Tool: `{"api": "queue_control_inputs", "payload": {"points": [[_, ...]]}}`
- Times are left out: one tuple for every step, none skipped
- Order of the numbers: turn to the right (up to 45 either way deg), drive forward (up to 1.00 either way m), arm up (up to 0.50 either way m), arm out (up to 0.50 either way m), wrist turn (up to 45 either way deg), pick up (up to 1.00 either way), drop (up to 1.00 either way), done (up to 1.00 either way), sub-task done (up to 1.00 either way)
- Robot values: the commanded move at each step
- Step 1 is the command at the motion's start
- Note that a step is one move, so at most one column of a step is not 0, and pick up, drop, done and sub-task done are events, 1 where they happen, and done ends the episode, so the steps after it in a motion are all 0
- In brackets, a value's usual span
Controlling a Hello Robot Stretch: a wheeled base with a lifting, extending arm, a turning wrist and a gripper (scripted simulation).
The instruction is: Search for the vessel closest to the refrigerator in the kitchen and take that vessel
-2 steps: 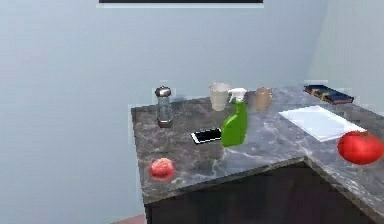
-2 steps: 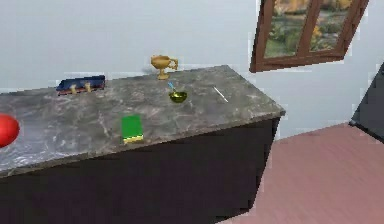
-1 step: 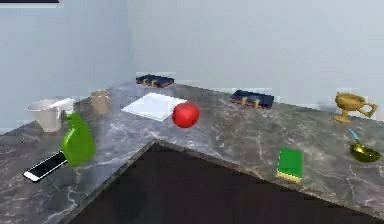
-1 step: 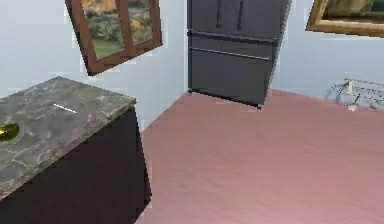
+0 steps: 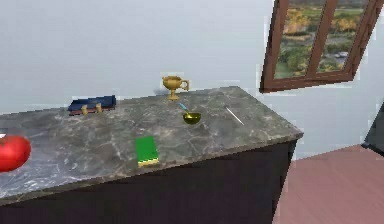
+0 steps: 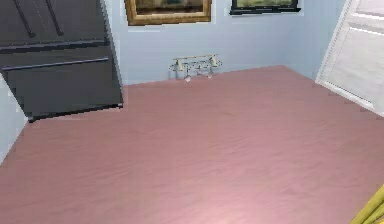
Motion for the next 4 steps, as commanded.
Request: {"api": "queue_control_inputs", "payload": {"points": [[6.0, 0.00, 0.00, 0.00, 0.0, 0.00, 0.00, 0.00, 0.00], [0.0, 0.05, 0.00, 0.00, 0.0, 0.00, 0.00, 0.00, 0.00], [-45.0, 0.00, 0.00, 0.00, 0.0, 0.00, 0.00, 0.00, 0.00], [-45.0, 0.00, 0.00, 0.00, 0.0, 0.00, 0.00, 0.00, 0.00]]}}
